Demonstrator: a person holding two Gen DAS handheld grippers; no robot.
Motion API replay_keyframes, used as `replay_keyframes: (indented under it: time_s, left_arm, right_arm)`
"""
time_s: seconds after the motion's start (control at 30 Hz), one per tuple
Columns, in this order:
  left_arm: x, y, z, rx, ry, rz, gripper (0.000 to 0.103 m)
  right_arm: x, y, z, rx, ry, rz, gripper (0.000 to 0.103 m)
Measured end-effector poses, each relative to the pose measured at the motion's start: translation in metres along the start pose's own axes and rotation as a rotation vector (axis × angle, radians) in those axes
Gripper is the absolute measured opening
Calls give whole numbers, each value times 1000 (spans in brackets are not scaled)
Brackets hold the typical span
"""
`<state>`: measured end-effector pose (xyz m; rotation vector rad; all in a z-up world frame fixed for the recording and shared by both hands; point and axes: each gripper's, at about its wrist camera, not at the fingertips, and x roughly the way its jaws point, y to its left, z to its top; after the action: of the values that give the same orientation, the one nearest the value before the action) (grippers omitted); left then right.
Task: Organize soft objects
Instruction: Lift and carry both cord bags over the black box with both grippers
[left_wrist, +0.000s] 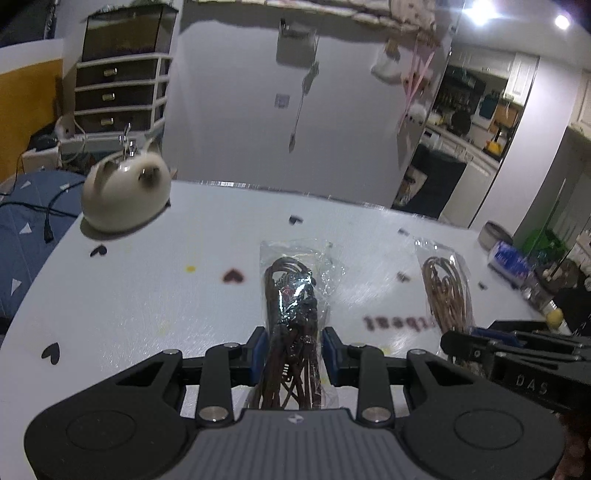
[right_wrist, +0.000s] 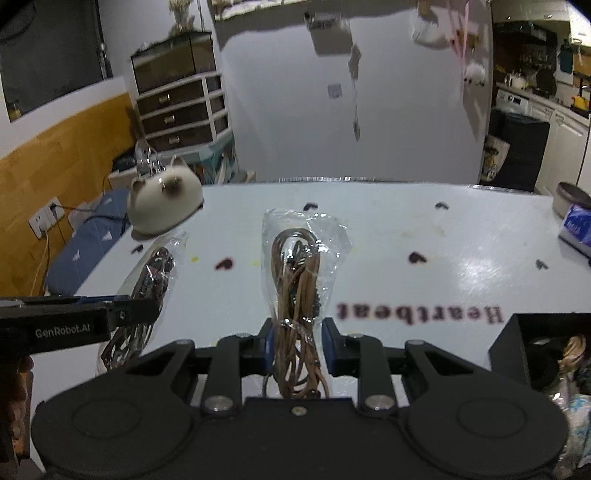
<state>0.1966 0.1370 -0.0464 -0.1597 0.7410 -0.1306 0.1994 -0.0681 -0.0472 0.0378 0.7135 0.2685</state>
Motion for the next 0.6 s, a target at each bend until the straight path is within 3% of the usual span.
replay_keyframes:
  time_s: [0.33,0.6]
  left_arm:
    - [-44,-50,1,-12,-104,-33,33]
    - [-56,-103,-3,-6,-137,-62,33]
  right_arm:
    - [-59,-32,-3,8,-109,-4,26]
    - [-97,-80,-8,31,-148,-31,26]
